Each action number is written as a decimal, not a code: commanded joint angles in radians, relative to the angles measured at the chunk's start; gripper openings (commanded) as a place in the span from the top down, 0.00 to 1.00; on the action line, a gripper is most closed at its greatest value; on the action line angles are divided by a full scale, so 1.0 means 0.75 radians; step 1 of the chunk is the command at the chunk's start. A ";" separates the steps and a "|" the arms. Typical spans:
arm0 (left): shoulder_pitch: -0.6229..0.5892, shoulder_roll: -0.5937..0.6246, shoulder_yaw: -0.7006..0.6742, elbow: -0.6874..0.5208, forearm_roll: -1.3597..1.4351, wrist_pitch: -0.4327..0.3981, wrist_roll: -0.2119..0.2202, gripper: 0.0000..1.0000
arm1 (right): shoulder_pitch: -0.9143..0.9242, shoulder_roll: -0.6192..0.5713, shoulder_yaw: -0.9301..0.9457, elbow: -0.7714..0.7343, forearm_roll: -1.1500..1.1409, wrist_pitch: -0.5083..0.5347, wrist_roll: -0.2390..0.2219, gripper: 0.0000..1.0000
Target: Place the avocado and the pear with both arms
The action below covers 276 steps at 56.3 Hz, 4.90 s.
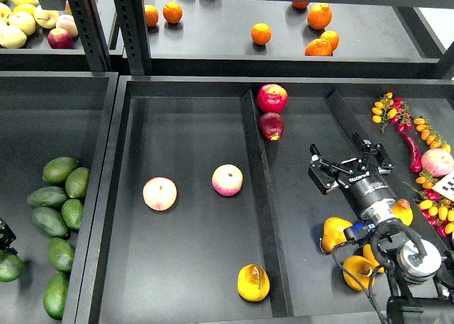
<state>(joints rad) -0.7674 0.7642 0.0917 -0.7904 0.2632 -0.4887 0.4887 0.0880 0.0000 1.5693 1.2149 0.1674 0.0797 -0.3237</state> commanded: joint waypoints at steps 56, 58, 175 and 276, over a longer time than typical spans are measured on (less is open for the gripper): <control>-0.032 0.024 -0.181 0.050 0.019 0.000 0.000 0.03 | -0.001 0.000 -0.010 0.000 0.000 0.002 0.004 0.00; -0.042 0.026 -0.200 0.056 0.019 0.000 0.000 0.03 | -0.001 0.000 -0.014 0.000 0.000 0.002 0.004 0.00; 0.851 -1.019 -2.147 -0.603 -0.447 0.000 0.000 0.01 | 0.152 -0.626 -0.634 0.006 0.006 0.196 -0.220 0.00; 0.962 -1.019 -2.100 -0.656 -0.439 0.000 0.000 0.01 | 0.535 -0.470 -1.481 -0.440 -0.057 0.325 -0.220 0.01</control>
<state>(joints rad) -0.0460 0.0000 -1.4850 -1.2825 -0.0659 -0.4887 0.4887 0.4890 -0.3544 0.4598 0.8820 0.1210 0.3221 -0.4886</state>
